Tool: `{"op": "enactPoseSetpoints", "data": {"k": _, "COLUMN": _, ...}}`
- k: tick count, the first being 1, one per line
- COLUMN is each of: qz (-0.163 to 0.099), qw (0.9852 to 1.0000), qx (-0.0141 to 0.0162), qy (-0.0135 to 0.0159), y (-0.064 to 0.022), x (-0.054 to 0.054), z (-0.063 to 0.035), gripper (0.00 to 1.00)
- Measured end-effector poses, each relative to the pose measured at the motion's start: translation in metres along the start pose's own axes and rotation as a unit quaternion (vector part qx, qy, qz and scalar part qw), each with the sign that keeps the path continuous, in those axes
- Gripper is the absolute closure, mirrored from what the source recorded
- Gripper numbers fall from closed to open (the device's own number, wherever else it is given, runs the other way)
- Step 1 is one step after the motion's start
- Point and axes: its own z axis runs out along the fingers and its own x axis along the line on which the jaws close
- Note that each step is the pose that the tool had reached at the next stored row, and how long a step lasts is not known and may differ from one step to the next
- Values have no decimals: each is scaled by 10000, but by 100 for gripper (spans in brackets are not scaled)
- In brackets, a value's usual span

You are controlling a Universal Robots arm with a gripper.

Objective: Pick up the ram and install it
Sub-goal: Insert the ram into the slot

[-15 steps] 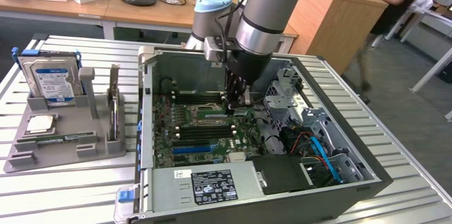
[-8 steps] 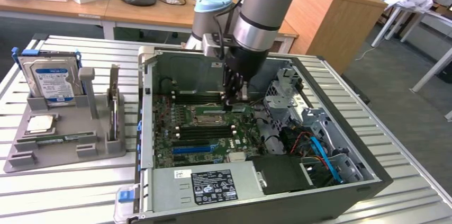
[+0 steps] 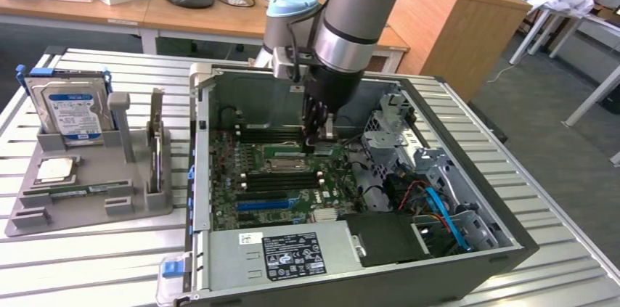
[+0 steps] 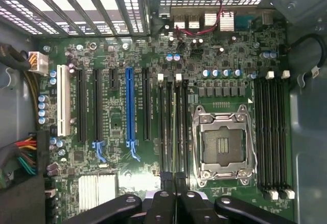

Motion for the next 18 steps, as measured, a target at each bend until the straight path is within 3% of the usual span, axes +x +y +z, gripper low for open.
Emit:
{"op": "enactPoseSetpoints", "data": {"k": 15, "qz": -15, "qw": 10000, "qx": -1, "qy": 1, "y": 21, "x": 20, "z": 96, "gripper": 89}}
{"op": "enactPoseSetpoints", "data": {"k": 18, "qz": -128, "qw": 9999, "qx": -3, "qy": 6, "y": 21, "x": 22, "z": 106, "gripper": 89}}
